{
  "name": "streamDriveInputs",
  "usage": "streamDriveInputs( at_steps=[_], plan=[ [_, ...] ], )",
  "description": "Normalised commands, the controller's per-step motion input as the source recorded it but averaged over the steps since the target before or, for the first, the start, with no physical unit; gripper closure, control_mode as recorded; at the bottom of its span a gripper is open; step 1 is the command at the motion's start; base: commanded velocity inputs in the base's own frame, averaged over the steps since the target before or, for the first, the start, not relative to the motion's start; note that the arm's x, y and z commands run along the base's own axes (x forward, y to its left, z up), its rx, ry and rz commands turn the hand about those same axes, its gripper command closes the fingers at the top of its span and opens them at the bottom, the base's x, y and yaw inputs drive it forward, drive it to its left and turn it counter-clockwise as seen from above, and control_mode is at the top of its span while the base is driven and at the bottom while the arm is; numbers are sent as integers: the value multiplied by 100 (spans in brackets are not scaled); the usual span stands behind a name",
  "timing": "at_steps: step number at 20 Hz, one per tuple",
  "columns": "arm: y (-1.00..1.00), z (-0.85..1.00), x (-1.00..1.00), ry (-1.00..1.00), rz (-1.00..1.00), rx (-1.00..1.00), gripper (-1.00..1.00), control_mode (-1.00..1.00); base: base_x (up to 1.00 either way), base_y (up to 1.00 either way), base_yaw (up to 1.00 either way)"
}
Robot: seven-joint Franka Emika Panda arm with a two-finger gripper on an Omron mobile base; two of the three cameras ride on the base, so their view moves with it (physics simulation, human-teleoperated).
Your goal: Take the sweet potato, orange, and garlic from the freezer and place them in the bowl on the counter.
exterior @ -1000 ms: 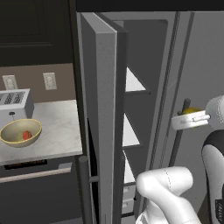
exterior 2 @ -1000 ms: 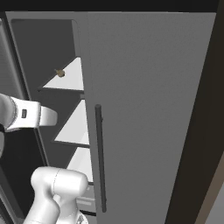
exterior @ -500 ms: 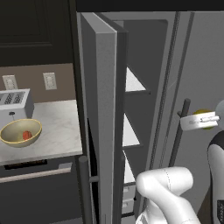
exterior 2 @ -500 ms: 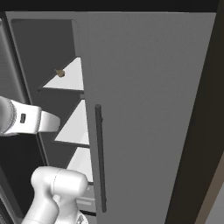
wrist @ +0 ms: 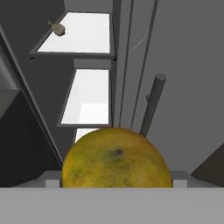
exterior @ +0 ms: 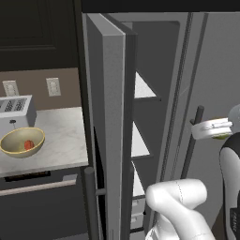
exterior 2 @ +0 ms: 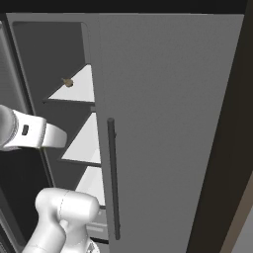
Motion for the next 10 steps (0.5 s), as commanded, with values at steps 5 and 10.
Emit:
streamDriveInputs(
  at_steps=[5, 10],
  plan=[
    [0, 0, 0, 3, 0, 0, 100, -100, 0, 0, 0],
    [0, 0, 0, 1, 0, 0, 100, -100, 0, 0, 0]
  ],
)
